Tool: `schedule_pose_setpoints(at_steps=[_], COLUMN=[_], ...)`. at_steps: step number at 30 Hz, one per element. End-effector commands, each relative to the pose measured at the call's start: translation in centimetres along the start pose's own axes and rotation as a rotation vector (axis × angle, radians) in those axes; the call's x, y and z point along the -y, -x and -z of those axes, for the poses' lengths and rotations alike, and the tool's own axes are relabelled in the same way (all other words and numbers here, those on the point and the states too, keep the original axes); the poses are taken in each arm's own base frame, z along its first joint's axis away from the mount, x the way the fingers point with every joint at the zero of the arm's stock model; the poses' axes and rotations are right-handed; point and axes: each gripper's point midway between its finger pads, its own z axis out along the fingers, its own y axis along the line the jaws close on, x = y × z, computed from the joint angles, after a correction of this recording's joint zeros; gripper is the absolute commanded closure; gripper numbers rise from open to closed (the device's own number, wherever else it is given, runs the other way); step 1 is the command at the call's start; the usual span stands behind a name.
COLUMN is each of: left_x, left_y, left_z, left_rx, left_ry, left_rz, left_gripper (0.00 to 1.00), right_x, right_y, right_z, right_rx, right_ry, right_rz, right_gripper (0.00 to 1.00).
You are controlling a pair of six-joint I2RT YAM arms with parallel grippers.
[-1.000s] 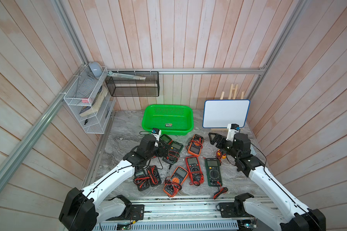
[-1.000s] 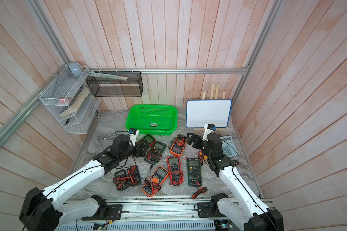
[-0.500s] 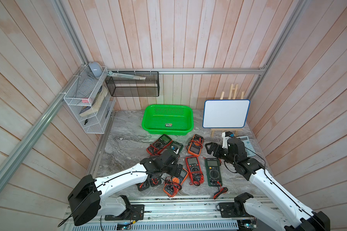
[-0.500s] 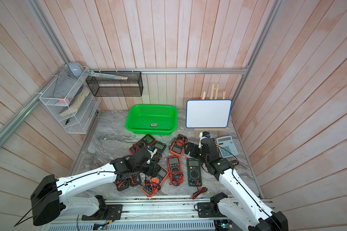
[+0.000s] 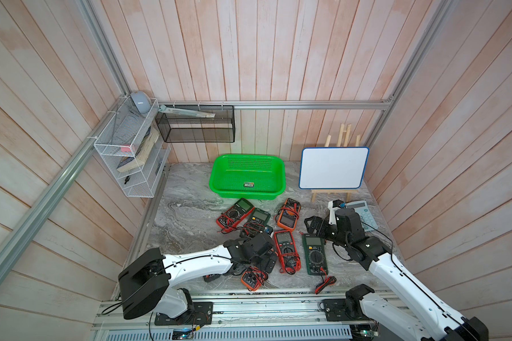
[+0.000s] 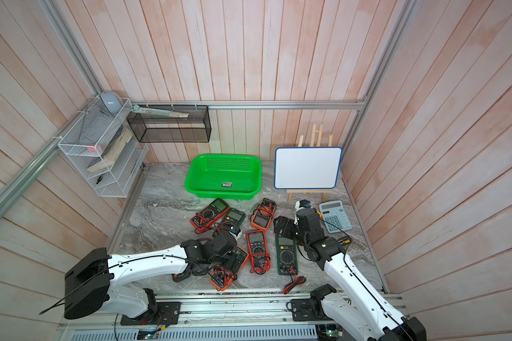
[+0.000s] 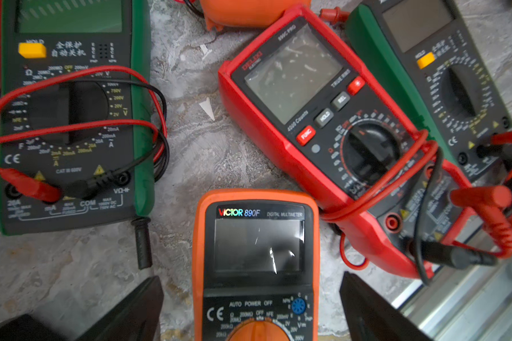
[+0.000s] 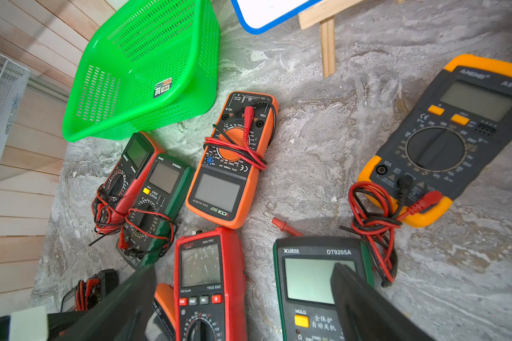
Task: Put the multimeter into the basket
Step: Pick up the multimeter from the center of the board.
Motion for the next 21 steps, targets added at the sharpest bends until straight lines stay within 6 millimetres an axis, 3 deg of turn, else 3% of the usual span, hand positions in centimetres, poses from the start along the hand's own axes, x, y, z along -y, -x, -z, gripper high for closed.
schedule_pose_setpoints(at_steps=[1,21], left_x=[-0.4,-0.8], left_y=[-0.7,-4.7], left_z=[-0.7,-3.3], left_rx=[-0.004,-0.105], left_ry=[0.028,0.063], left_rz=[-0.026,-0.091], left_gripper=[0.00,0.00], right_x=[0.5,1.0], right_y=[-0.2,0.2], right_z=[0.1,-0.6], right_rx=[0.000,-0.011], right_ry=[-0.027,-0.063], right_rz=[0.011,0.011], right_gripper=[0.02,0.02])
